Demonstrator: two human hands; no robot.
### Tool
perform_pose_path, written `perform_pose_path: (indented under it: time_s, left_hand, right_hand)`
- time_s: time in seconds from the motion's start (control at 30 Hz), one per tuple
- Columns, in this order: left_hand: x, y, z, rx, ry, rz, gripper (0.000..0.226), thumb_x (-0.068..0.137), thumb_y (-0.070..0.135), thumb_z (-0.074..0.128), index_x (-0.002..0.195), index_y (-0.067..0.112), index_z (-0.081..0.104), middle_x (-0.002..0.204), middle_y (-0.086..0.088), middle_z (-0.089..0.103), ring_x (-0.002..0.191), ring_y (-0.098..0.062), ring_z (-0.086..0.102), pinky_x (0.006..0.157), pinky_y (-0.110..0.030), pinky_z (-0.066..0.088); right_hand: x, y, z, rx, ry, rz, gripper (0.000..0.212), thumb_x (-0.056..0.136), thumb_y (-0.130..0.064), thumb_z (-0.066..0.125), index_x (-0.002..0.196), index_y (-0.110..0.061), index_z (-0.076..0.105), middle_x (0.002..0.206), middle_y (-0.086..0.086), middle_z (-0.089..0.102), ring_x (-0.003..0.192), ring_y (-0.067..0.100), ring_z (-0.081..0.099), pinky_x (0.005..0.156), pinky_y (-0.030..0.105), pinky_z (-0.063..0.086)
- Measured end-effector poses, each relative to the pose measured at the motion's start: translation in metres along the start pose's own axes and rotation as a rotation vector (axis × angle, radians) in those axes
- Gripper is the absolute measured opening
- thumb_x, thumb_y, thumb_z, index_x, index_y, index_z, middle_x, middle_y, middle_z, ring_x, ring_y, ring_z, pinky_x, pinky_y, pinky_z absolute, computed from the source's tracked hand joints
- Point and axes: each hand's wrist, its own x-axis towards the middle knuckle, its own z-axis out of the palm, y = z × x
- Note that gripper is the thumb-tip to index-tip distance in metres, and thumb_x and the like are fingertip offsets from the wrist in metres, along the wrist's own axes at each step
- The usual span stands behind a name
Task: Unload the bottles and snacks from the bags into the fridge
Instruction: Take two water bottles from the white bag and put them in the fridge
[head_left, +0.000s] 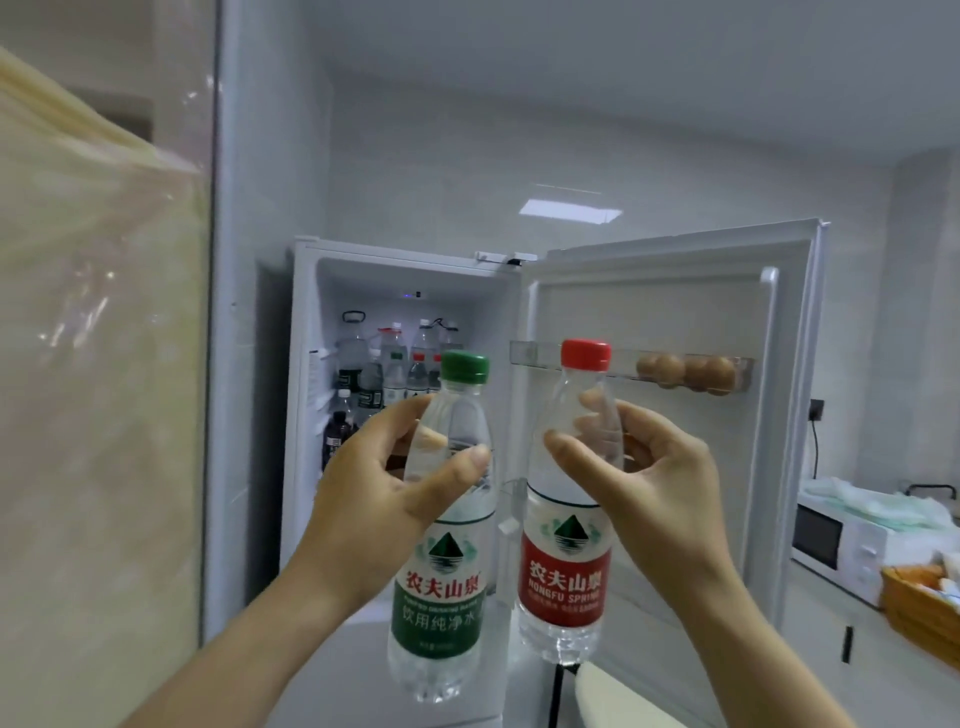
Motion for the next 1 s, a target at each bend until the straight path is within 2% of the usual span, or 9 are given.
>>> perform_pose_path:
  time_s: [0.23,0.43,0.6,0.67,0.73,0.9,1.0]
  left_hand:
    - [0.022,-0.031,-0.031,-0.006,0.050,-0.025,0.033,0.067,0.042,0.066,0.097,0.028,0.066,0.087,0.012,0.070,0.080,0.004,0.065,0.063,-0.007,0.048]
    - [0.051,-0.065,-0.033,0.032,0.086,-0.032,0.035,0.066,0.044,0.066,0.099,0.033,0.065,0.090,0.016,0.070,0.084,0.005,0.064,0.063,-0.008,0.048]
    - [0.086,-0.097,-0.024,0.137,0.143,-0.026,0.038,0.067,0.058,0.075,0.100,0.043,0.064,0.095,0.015,0.069,0.091,0.004,0.062,0.066,-0.012,0.049]
    - [0.099,-0.109,-0.021,0.179,0.161,-0.023,0.042,0.062,0.062,0.067,0.101,0.046,0.062,0.096,0.016,0.069,0.093,0.003,0.062,0.071,-0.016,0.047]
    - [0.112,-0.120,-0.018,0.200,0.191,-0.019,0.046,0.060,0.063,0.063,0.102,0.045,0.062,0.096,0.018,0.069,0.091,0.004,0.063,0.071,-0.018,0.047]
    - [0.134,-0.149,-0.013,0.236,0.221,-0.030,0.045,0.062,0.062,0.064,0.102,0.043,0.063,0.094,0.015,0.070,0.090,0.001,0.064,0.079,-0.027,0.050]
    - [0.148,-0.166,-0.014,0.245,0.233,-0.050,0.039,0.065,0.056,0.068,0.102,0.042,0.064,0.095,0.016,0.070,0.090,0.001,0.064,0.078,-0.027,0.049]
  right_hand:
    - [0.023,0.024,0.051,0.059,-0.011,0.037,0.022,0.069,-0.031,0.079,0.075,-0.045,0.063,0.079,-0.025,0.070,0.074,-0.002,0.068,0.058,0.009,0.050]
    - [0.049,0.064,0.075,0.117,-0.025,0.029,0.022,0.070,-0.025,0.080,0.073,-0.042,0.065,0.076,-0.023,0.071,0.072,-0.002,0.068,0.054,0.009,0.049]
    - [0.078,0.107,0.088,0.138,-0.041,0.012,0.031,0.070,-0.029,0.081,0.068,-0.057,0.067,0.076,-0.025,0.070,0.074,-0.002,0.067,0.058,0.010,0.051]
    - [0.091,0.123,0.092,0.145,-0.042,0.007,0.031,0.070,-0.032,0.081,0.071,-0.059,0.066,0.078,-0.022,0.071,0.076,0.001,0.068,0.062,0.016,0.055]
    - [0.103,0.140,0.096,0.163,-0.052,0.006,0.029,0.071,-0.031,0.081,0.073,-0.056,0.068,0.079,-0.020,0.072,0.076,0.002,0.069,0.064,0.019,0.055]
    - [0.124,0.178,0.110,0.204,-0.098,0.020,0.021,0.073,-0.027,0.080,0.076,-0.046,0.069,0.078,-0.020,0.072,0.075,0.000,0.068,0.061,0.013,0.053]
    - [0.132,0.199,0.121,0.214,-0.110,0.058,0.016,0.073,-0.027,0.079,0.079,-0.040,0.071,0.077,-0.018,0.072,0.074,0.001,0.068,0.059,0.013,0.052]
